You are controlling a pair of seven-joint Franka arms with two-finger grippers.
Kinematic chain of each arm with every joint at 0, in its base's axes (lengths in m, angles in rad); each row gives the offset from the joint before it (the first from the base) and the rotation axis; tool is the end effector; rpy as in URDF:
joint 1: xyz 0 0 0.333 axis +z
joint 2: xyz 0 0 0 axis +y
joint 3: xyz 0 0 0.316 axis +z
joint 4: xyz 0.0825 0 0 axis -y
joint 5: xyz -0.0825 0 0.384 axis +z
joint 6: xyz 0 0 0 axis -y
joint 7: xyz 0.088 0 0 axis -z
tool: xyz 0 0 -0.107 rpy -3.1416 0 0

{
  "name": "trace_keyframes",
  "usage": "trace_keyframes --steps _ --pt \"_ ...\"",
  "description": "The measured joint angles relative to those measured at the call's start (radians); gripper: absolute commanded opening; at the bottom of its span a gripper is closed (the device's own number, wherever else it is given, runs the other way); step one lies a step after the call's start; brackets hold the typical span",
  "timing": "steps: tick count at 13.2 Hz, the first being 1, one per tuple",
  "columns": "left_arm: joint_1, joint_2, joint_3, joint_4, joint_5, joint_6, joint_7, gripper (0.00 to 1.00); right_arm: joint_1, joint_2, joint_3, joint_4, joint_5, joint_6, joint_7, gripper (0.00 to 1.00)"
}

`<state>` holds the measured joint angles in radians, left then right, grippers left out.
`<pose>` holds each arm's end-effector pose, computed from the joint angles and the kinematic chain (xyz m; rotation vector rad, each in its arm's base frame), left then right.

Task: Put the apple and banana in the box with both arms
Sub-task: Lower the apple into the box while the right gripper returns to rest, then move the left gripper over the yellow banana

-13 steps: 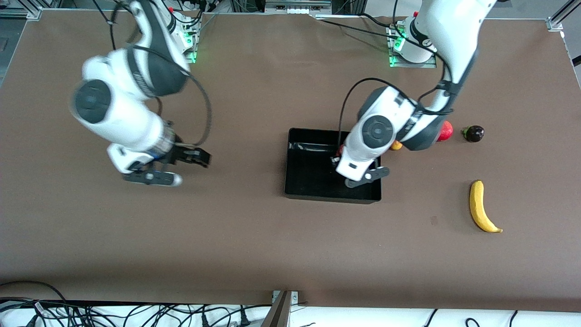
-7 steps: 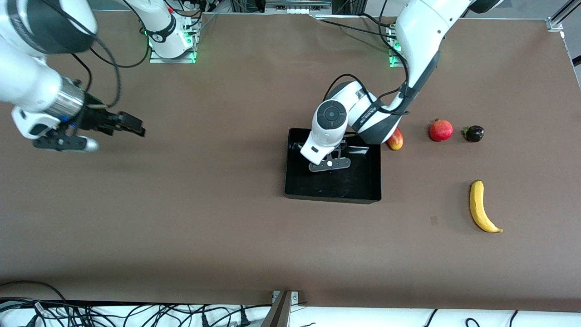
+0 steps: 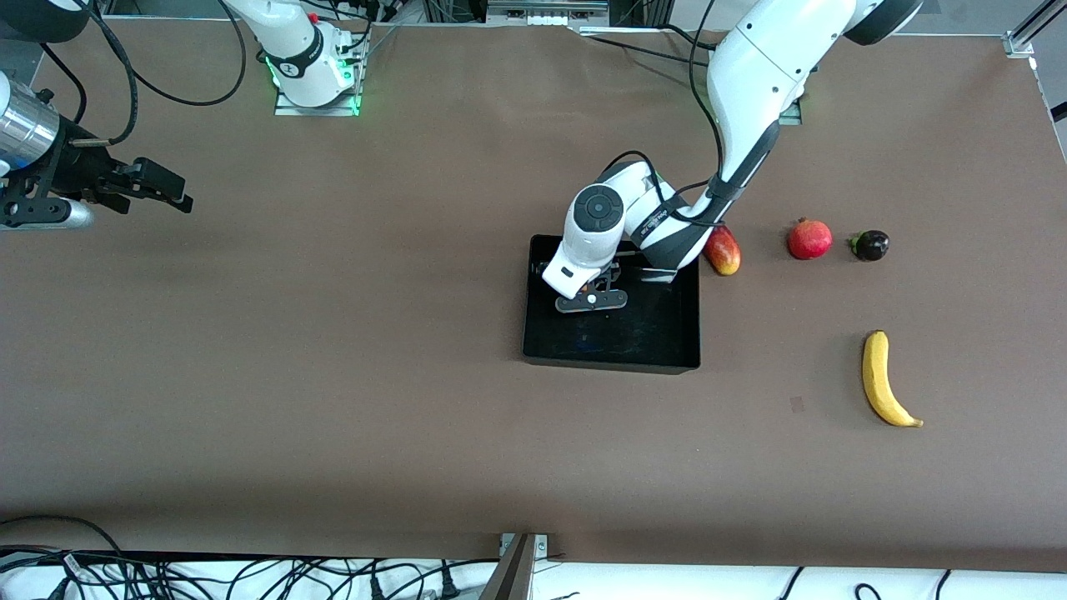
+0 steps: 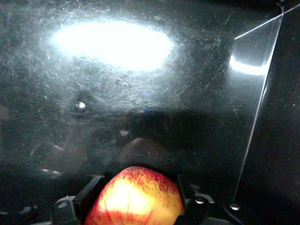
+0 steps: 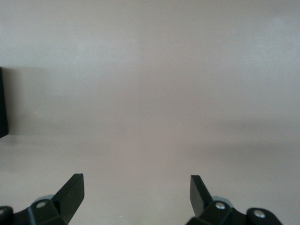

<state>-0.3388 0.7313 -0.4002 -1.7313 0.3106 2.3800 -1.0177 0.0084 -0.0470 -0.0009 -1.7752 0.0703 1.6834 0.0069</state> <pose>0.5087 -0.4281 0.1839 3.1059 0.2201 -0.0718 0.5428 0.0108 0.5632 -3.0714 0.0136 0.0696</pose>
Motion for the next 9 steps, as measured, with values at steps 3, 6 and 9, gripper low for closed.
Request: trace_keyframes --steps 3,6,9 --pt "0.003 -0.011 0.000 0.004 0.003 -0.057 -0.081 1.00 0.000 -0.001 0.027 0.000 -0.017 0.000 0.001 1.00" --pt "0.039 -0.126 0.000 0.041 -0.035 -0.275 -0.073 1.00 0.000 -0.001 0.030 0.014 -0.022 0.000 0.001 1.00" --pt "0.147 -0.260 0.003 0.095 -0.126 -0.483 0.083 1.00 -0.004 0.005 0.030 0.036 -0.025 0.002 0.001 1.00"
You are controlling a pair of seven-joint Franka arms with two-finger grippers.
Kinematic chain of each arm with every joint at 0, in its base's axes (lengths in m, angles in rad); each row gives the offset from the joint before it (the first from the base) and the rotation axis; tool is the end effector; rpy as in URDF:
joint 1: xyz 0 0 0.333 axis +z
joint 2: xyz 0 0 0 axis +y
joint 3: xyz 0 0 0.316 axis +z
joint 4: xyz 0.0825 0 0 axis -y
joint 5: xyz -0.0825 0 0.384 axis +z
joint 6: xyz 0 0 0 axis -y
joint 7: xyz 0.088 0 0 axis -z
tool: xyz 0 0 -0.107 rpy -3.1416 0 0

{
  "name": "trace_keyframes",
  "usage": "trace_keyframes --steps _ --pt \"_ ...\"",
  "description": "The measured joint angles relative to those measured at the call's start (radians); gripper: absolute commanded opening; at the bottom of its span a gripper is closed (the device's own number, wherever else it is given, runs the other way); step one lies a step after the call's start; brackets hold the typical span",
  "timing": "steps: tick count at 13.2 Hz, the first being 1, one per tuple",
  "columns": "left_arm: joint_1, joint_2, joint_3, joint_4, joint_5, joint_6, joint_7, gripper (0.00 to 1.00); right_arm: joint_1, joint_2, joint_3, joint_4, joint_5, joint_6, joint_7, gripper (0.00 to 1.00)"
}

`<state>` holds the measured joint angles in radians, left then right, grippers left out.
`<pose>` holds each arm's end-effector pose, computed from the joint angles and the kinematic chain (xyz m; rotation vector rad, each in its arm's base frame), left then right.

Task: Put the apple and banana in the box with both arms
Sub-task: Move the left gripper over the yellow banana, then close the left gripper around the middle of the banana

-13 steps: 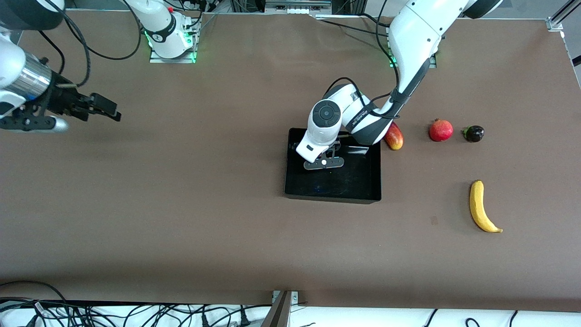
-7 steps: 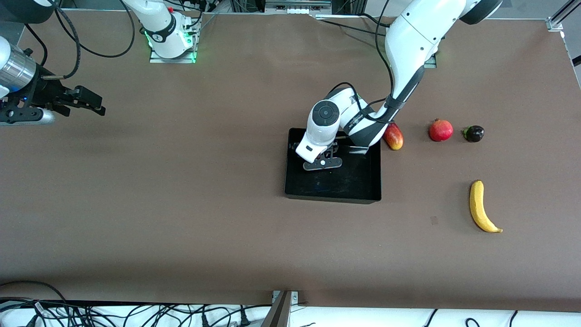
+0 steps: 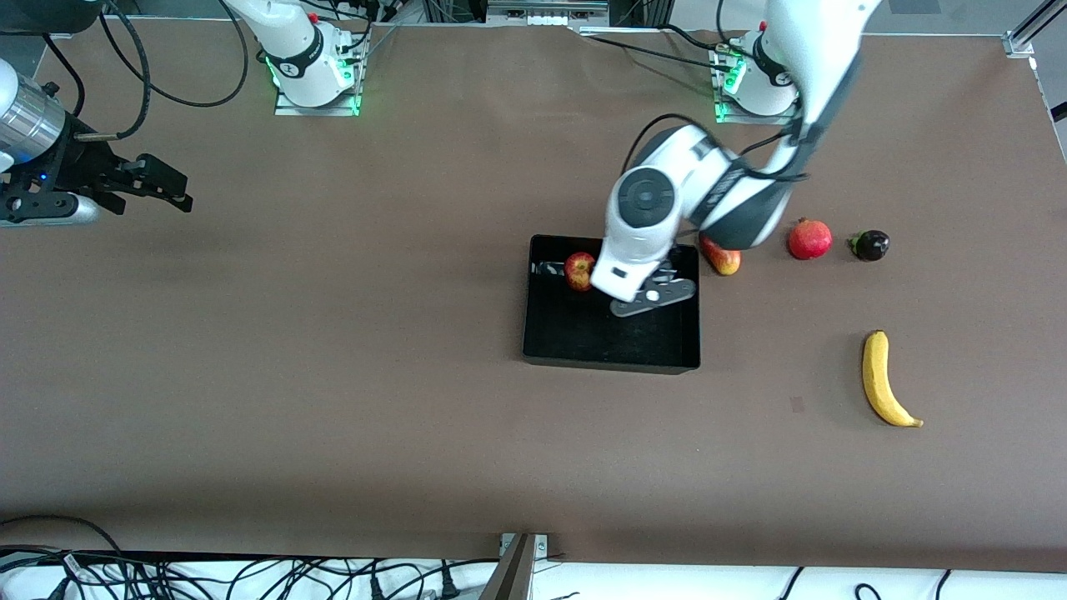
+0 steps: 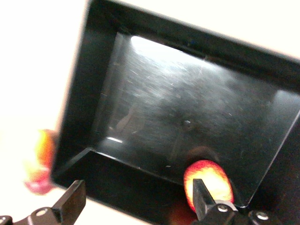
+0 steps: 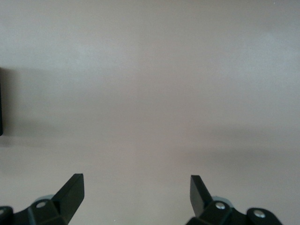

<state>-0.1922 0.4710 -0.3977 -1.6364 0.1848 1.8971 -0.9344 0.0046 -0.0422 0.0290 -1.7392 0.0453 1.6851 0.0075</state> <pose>0.5653 -0.3277 0.3481 -2.9926 -0.4429 0.1971 0.5467 0.0230 0.5778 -3.0979 -0.0320 0.0198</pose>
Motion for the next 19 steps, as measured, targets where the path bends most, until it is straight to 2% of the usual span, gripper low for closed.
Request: trace_keyframes --steps 3,7,9,13,17,19 --pt "0.149 -0.039 0.003 0.020 -0.023 -0.099 0.216 1.00 -0.002 0.007 0.000 0.014 -0.001 0.005 0.000 1.00" --pt "0.328 -0.039 0.012 0.024 -0.027 -0.102 0.493 1.00 -0.003 0.008 0.000 0.020 -0.001 0.007 0.000 1.00" --pt "0.393 -0.038 0.044 0.024 -0.014 -0.085 0.648 1.00 -0.003 0.011 0.000 0.020 -0.001 0.008 0.000 1.00" --pt "0.479 0.020 0.113 0.019 0.061 0.055 0.868 1.00 -0.006 0.020 0.000 0.020 -0.001 0.010 0.000 1.00" --pt "0.527 0.159 0.149 0.017 0.137 0.282 0.961 1.00 -0.006 0.022 0.000 0.021 -0.001 0.012 0.000 1.00" --pt "0.547 0.206 0.151 0.018 0.170 0.331 0.980 1.00 -0.006 0.022 0.000 0.022 -0.001 0.014 0.000 1.00"
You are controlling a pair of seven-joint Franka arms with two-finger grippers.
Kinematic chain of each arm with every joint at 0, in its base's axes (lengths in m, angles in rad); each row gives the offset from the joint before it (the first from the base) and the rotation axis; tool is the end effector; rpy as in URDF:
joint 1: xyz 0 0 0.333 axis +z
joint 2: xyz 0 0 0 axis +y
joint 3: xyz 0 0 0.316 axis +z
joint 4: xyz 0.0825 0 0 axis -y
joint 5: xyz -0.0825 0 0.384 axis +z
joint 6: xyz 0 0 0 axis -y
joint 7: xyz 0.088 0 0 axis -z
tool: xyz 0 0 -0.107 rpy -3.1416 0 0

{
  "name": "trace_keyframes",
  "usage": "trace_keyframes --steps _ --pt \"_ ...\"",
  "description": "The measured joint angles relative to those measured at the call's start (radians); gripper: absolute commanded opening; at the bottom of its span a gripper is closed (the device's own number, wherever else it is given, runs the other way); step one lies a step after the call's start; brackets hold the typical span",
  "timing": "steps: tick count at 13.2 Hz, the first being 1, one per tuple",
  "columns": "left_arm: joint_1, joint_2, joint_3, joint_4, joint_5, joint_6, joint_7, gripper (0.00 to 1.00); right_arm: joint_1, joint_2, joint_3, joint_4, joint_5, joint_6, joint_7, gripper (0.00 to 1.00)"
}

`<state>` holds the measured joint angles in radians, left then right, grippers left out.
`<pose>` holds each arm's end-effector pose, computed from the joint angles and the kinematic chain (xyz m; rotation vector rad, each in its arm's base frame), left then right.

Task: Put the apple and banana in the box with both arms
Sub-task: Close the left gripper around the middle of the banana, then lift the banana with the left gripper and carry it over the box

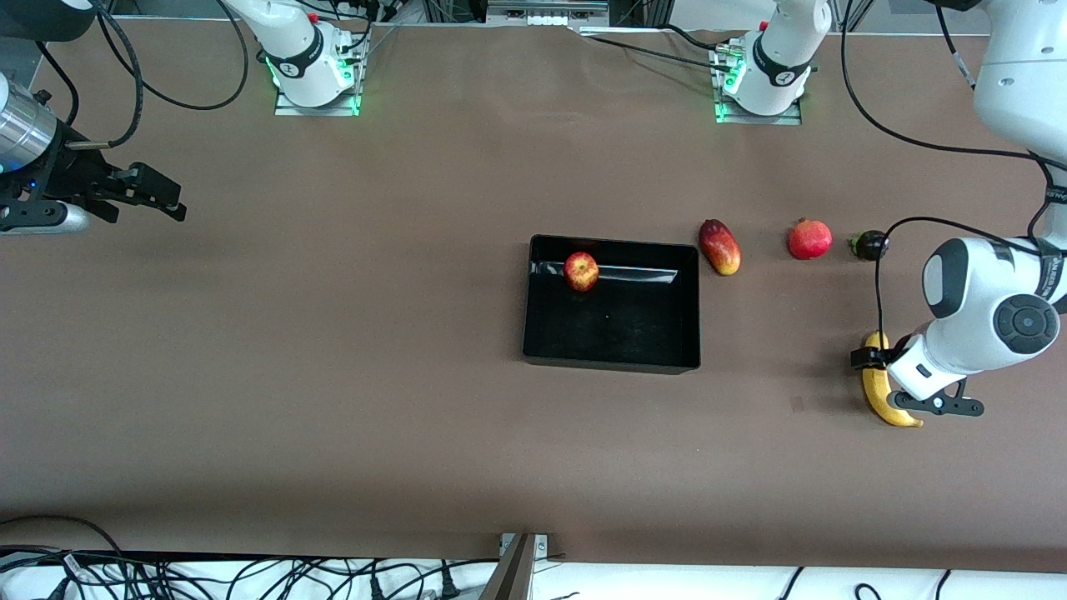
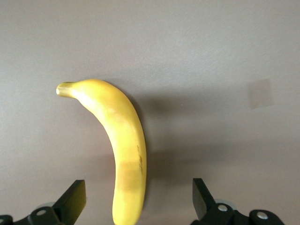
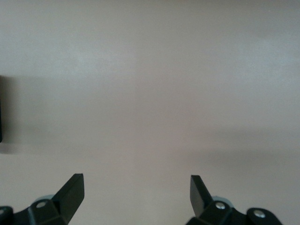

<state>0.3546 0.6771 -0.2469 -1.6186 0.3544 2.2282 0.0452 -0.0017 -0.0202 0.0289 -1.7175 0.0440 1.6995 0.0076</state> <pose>0.6797 0.1055 0.2333 -3.0188 0.1685 0.0708 0.5554 0.0194 0.5773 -3.0984 -0.0217 -0.0022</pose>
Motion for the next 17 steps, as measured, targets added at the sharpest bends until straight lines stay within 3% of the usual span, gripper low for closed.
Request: trace_keyframes --steps 2,4,5,12,15,17 --pt "0.013 0.028 0.002 0.000 0.017 0.054 0.004 1.00 0.000 0.000 0.000 0.000 0.000 0.000 0.000 1.00" --pt "0.026 0.059 0.006 0.000 0.048 0.114 0.003 0.24 0.000 0.000 0.000 0.000 0.000 0.001 0.000 1.00" --pt "0.030 0.074 0.007 0.000 0.056 0.132 0.002 0.00 0.000 0.000 0.000 0.000 0.000 0.001 0.000 1.00" --pt "0.030 0.086 -0.013 0.008 0.061 0.119 -0.044 0.00 -0.001 0.001 0.000 0.000 0.000 0.005 0.000 1.00" --pt "-0.004 0.026 -0.074 0.037 0.050 -0.072 -0.157 0.00 -0.002 0.001 0.000 0.000 0.000 0.006 0.000 1.00" --pt "-0.083 -0.046 -0.087 0.043 -0.025 -0.185 -0.250 0.00 -0.004 0.002 0.000 0.000 0.000 0.008 0.000 1.00"
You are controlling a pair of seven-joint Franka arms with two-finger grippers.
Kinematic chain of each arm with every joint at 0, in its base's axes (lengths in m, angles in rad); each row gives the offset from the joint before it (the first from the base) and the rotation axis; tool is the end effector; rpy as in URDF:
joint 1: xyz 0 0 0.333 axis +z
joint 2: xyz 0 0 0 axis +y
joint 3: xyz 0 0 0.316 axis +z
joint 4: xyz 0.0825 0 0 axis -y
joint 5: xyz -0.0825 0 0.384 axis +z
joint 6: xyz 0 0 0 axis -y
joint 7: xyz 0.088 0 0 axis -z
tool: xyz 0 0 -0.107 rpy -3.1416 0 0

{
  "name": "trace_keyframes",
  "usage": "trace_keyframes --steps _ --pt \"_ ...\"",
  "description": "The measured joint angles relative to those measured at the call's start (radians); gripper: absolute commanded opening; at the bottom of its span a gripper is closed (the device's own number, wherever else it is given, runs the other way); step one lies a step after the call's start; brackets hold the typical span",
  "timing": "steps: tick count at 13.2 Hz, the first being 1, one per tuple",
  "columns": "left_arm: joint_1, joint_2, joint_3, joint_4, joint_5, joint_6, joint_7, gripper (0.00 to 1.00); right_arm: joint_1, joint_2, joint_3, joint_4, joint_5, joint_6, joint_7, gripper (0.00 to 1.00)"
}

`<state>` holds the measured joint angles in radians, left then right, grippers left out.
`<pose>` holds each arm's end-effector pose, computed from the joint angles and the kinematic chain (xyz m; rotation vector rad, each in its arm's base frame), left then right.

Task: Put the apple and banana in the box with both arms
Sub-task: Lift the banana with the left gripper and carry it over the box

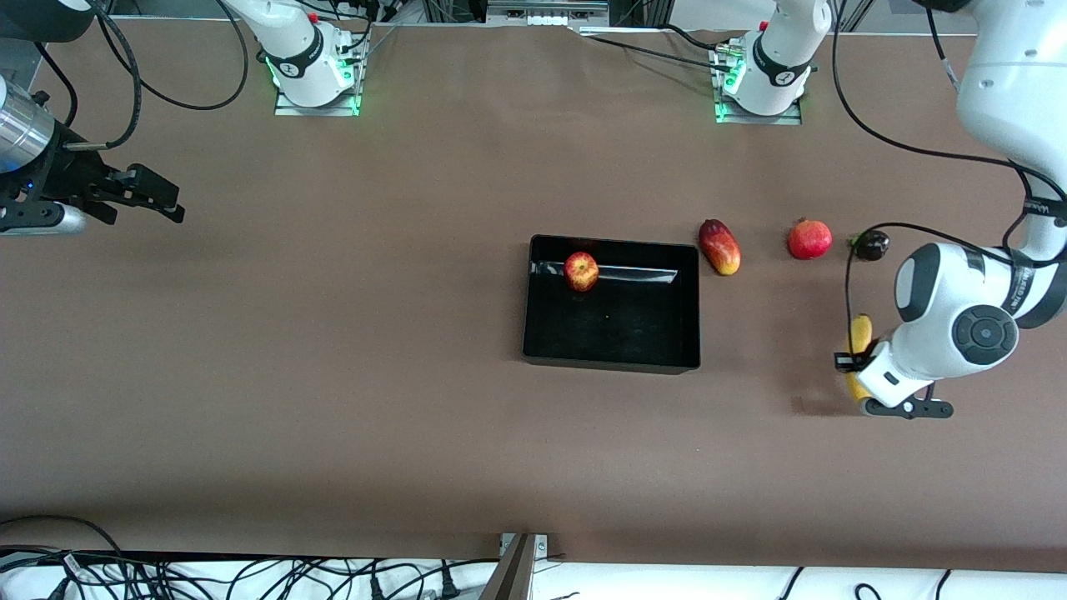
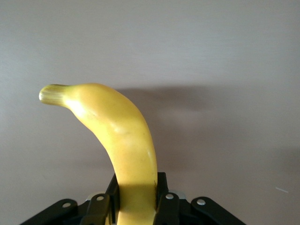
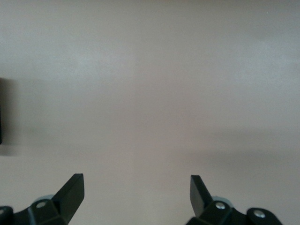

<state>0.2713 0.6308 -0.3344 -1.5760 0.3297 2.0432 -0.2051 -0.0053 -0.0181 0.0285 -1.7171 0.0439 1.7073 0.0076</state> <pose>0.6838 0.0055 0.2762 -3.0366 -0.0317 0.1642 0.5568 0.0172 0.5770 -3.0984 -0.0152 -0.0118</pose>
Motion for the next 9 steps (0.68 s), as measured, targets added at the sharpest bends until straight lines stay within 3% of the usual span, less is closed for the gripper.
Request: trace_keyframes --steps 3,9 --pt "-0.132 -0.063 0.001 -0.003 -0.103 -0.054 -0.223 0.00 -0.001 0.003 0.000 0.000 0.000 0.001 0.000 1.00" --pt "-0.360 -0.082 0.003 -0.006 -0.163 -0.054 -0.575 0.00 -0.002 0.005 0.000 0.000 0.000 0.002 0.000 1.00"
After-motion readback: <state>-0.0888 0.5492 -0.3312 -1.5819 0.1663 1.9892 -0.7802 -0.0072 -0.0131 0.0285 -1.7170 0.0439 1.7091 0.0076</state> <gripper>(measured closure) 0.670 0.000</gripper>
